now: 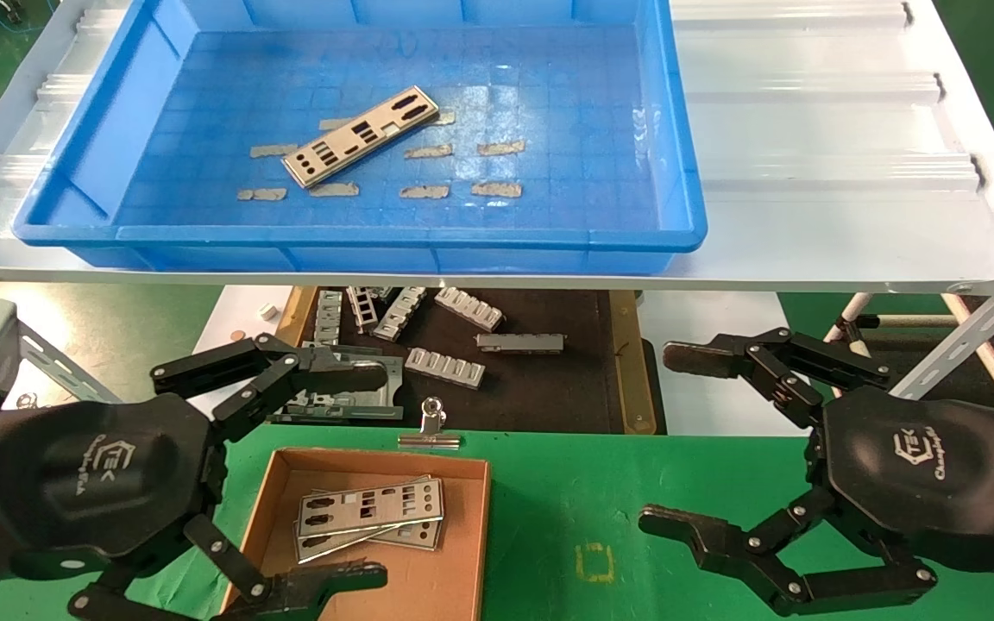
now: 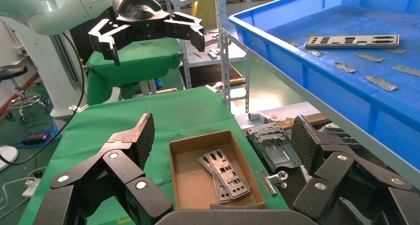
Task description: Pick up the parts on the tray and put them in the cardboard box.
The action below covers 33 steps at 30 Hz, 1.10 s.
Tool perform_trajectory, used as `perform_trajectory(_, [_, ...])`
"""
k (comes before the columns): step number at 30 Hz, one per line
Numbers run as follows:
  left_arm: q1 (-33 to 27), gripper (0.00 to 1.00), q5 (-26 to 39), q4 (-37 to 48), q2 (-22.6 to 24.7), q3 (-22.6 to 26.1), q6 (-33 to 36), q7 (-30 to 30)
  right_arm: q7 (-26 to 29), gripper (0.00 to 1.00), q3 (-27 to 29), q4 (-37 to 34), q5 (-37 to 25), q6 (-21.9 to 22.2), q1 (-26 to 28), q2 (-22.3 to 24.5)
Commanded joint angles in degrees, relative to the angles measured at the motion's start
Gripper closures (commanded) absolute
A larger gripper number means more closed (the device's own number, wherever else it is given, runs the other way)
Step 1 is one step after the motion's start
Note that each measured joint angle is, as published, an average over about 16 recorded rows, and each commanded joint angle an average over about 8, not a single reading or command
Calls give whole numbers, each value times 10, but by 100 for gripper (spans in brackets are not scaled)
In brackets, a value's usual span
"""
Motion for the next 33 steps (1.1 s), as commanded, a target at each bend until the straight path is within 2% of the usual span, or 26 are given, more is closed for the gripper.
perform_trajectory(1, [-1,0,1,2,1,2,0,1,0,0,0,0,0,0,0,0])
perform_trajectory(33, [-5,0,6,8,3,9,-3,4,0,0,0,0,0,0,0,0])
